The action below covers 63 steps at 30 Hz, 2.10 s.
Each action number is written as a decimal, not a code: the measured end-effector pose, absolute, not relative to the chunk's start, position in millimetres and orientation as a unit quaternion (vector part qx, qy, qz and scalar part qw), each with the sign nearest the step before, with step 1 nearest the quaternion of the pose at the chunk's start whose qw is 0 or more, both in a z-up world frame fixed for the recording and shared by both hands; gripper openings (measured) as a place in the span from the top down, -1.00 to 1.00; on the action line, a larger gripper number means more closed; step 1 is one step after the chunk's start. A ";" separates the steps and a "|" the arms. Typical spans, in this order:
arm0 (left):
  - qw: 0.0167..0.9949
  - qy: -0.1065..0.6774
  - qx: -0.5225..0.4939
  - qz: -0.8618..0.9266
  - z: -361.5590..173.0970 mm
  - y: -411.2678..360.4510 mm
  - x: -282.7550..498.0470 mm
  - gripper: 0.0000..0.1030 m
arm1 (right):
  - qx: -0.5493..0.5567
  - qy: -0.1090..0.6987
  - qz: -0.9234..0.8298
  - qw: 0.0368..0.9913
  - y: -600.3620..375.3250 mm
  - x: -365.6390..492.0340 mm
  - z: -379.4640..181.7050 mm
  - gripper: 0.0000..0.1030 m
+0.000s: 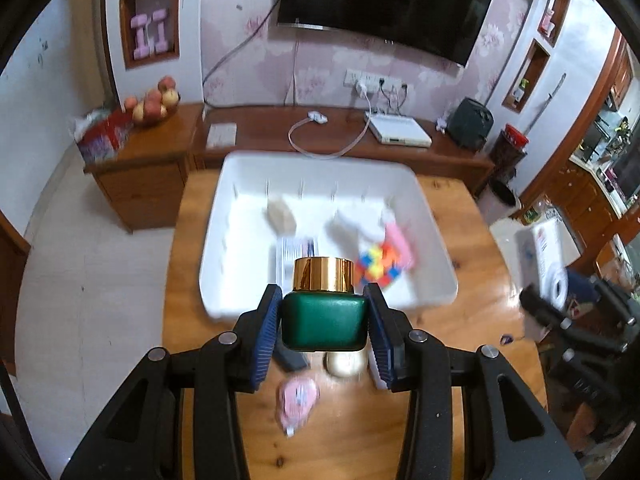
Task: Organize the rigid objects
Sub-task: 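Carry the white photo device and green jar into the white bin and release both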
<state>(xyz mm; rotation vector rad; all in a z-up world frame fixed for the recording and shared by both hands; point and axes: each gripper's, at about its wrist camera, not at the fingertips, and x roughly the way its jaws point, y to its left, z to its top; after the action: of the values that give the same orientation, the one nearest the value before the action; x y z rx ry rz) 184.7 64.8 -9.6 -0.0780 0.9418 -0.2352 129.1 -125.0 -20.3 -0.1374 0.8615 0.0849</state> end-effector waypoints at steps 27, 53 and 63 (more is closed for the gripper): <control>0.820 0.565 -0.083 -0.050 -145.7 82.3 322.2 0.12 | -0.048 0.510 0.081 0.855 -52.5 353.4 -93.4 -0.11; 0.823 0.548 -0.128 -0.076 -123.4 81.9 296.6 -0.62 | -0.004 0.518 0.084 0.851 -76.0 348.8 -105.2 -0.21; 0.837 0.533 -0.098 -0.082 -84.7 70.9 249.6 -0.62 | -0.002 0.487 0.087 0.869 -102.0 291.5 -63.1 -0.20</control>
<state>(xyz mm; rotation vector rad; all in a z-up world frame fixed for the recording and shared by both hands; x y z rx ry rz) 249.6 70.9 -84.7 -0.2073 1.1276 -0.1744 291.5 -102.0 -63.1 -0.0047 1.0191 0.1814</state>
